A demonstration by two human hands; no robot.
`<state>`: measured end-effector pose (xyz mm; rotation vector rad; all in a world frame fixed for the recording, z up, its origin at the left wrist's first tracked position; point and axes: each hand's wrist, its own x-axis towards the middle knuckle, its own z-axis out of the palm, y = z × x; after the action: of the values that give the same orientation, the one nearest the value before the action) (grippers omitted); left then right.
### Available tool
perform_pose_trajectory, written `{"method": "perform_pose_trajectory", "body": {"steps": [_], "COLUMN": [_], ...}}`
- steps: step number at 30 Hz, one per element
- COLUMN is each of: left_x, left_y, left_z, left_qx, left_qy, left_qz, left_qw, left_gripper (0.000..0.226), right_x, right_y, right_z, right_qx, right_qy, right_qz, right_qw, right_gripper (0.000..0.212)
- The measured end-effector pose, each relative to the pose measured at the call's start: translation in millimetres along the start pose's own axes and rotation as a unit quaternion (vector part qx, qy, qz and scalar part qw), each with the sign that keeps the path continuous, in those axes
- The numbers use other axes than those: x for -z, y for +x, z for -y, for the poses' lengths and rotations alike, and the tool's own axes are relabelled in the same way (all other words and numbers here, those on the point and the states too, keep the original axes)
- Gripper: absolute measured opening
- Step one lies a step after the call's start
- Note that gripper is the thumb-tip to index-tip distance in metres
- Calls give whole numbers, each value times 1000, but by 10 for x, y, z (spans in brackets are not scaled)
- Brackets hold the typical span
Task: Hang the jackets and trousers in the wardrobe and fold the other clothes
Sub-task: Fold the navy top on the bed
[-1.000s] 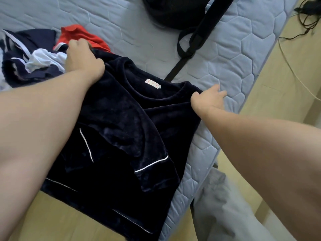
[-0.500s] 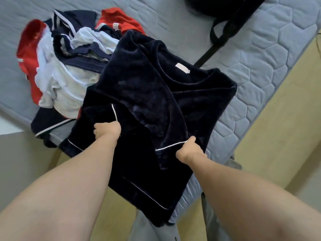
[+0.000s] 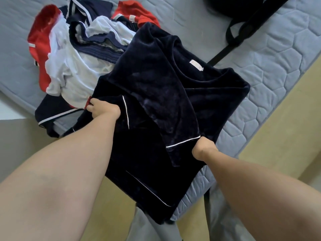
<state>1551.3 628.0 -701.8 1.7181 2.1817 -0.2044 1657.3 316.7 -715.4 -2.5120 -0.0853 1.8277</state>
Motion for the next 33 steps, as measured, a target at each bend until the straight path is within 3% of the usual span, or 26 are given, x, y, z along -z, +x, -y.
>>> {"method": "perform_pose_trajectory", "body": {"steps": [5, 9, 12, 16, 18, 21, 23, 28, 31, 33], "left_x": [-62, 15, 95, 104, 119, 128, 111, -32, -117, -157], "left_y": [178, 305, 362, 329, 232, 61, -58, -291, -317, -291], "left_z": [30, -12, -96, -303, -443, -737, -1021, -1900, -2294, -2486], "left_qx": [-110, -164, -169, -125, -95, -188, -277, -399, -416, -376], "left_qy": [67, 90, 51, 116, 140, 158, 146, 151, 181, 181], "left_qz": [19, -9, -68, -35, -68, -166, -169, -77, -40, -18], "left_qw": [992, 982, 982, 985, 983, 955, 935, 901, 890, 909], "left_gripper": [64, 42, 37, 49, 59, 61, 54, 50, 56, 56], "right_x": [-32, -21, -24, 12, 63, 224, 436, 1278, 1771, 2009], "right_y": [63, 83, 77, 76, 37, 1, 39, 339, 587, 740], "right_z": [-20, -54, -61, -35, -31, -26, -13, 54, 140, 147], "right_qx": [-5, -15, -27, -49, -63, -74, -68, -69, -123, -145], "right_qy": [-15, -22, -28, -24, -47, -66, -13, 152, 249, 284], "right_qz": [7, 3, -4, 5, -11, -83, -137, -294, -303, -268], "right_qw": [1000, 1000, 999, 998, 997, 992, 988, 941, 912, 909], "right_gripper": [38, 36, 33, 27, 22, 23, 35, 47, 56, 59]}}
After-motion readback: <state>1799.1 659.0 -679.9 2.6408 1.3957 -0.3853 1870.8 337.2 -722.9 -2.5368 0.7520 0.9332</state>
